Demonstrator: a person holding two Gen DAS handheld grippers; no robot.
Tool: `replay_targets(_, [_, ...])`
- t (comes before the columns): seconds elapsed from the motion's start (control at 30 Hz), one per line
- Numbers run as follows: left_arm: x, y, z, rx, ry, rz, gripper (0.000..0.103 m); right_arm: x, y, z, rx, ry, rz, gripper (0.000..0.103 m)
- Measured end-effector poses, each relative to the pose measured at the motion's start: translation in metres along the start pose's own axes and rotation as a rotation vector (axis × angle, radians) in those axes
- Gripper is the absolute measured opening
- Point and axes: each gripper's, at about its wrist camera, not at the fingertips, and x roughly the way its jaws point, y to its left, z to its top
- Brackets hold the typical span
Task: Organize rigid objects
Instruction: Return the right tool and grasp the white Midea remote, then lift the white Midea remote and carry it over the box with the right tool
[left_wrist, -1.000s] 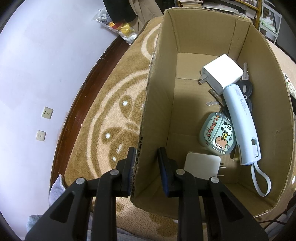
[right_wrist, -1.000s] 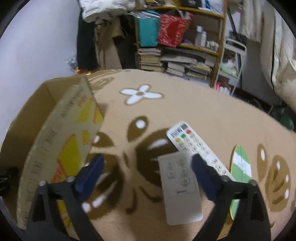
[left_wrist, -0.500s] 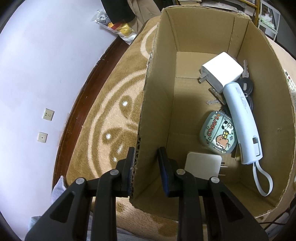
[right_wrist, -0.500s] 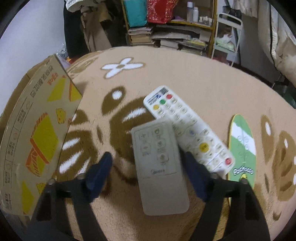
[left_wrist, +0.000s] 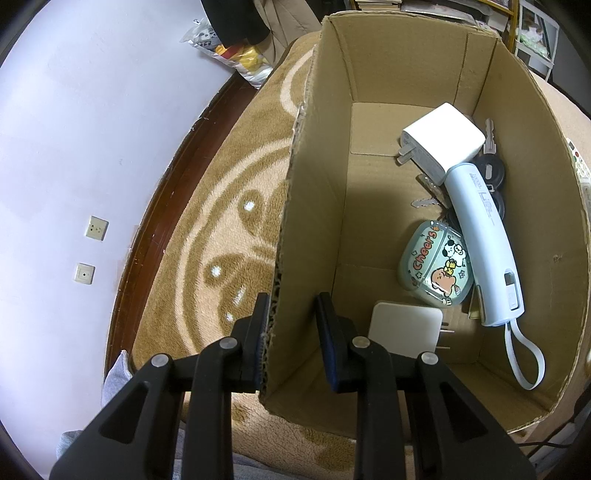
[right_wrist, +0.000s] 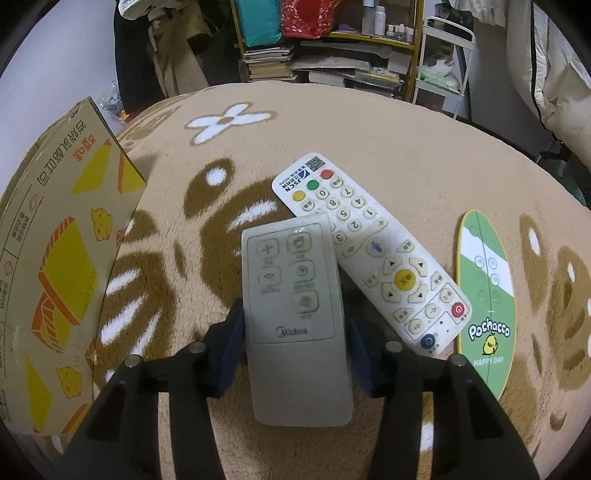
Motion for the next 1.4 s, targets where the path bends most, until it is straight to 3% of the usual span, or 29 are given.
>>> replay_targets(0.53, [-0.002, -0.002, 0.0, 0.008, -0.002, 0.011, 0.025, -0.028, 0.008, 0.008, 0.042, -0.098, 0.041, 0.053])
replay_targets(1.03, [-0.003, -0.002, 0.0, 0.01, -0.003, 0.011, 0.025, -0.101, 0.057, 0.02, 0.02, -0.268, 0.228, 0.053])
replay_targets(1.4, [-0.003, -0.002, 0.0, 0.01, -0.003, 0.01, 0.025, -0.112, 0.1, 0.015, -0.038, -0.278, 0.364, 0.053])
